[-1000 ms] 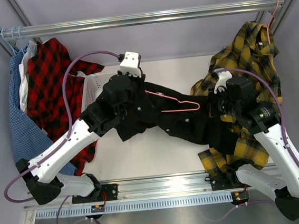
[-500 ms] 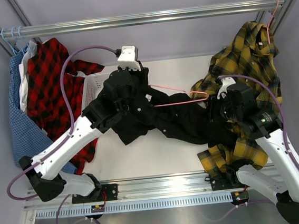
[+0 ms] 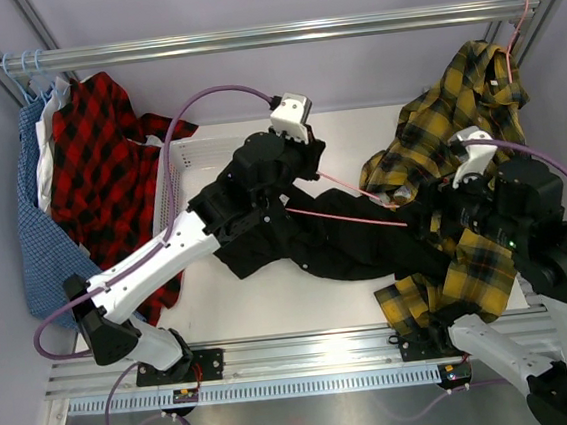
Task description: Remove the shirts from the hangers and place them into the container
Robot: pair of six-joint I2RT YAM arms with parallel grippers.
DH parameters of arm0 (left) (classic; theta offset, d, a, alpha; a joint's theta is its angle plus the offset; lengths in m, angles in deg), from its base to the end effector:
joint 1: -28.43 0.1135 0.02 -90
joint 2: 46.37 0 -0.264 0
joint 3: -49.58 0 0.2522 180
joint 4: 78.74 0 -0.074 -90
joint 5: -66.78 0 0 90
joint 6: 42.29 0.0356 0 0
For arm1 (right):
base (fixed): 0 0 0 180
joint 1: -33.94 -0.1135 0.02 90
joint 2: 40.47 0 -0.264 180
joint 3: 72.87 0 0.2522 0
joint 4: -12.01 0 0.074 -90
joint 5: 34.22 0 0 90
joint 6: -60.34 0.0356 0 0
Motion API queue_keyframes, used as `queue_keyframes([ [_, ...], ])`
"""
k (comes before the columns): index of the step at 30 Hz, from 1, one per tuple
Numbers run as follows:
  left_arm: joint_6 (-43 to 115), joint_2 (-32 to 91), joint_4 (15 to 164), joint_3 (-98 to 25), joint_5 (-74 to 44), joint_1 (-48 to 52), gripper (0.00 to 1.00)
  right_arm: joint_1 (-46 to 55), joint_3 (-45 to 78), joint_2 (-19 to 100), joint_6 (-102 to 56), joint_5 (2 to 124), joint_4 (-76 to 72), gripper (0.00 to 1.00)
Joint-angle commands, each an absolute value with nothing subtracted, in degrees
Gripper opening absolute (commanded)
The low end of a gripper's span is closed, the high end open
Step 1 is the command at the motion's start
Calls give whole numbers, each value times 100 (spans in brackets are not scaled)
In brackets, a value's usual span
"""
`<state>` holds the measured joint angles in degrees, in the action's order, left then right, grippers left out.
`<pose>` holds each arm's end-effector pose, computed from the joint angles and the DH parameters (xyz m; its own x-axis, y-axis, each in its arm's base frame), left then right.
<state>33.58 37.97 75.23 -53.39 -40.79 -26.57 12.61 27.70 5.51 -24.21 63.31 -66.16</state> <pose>0.2038 -0.2723 0.4429 -0.2204 -0.0910 -0.9712 0.5728 0.7938 -0.2044 0.0755 0.0345 0.4652 -0.4158 -0.0613 -0.9074 -0.4350 0.8896 0.1392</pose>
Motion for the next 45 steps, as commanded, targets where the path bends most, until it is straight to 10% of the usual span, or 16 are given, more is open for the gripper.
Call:
queue_keyframes([
  [1,3462,3731,8038,-5708,-3659,-2808,0,1258,2511,997,-2817,6808,-6592,82],
  [9,3304,3616,8038,-5603,-3403,-3019,0,1267,2088,1429,-3098,7519,-6293,70],
  [17,3339,3546,8020,-5462,-3562,-3019,8,1258,2008,1174,-3089,7635,-6292,3],
  [26,3347,3151,7784,-5304,-4167,-3010,99,1258,1991,682,-2765,7644,-6749,0],
  [45,1880,709,5297,-3046,-6382,-2984,99,1258,4590,2140,-1525,3724,-6566,0],
])
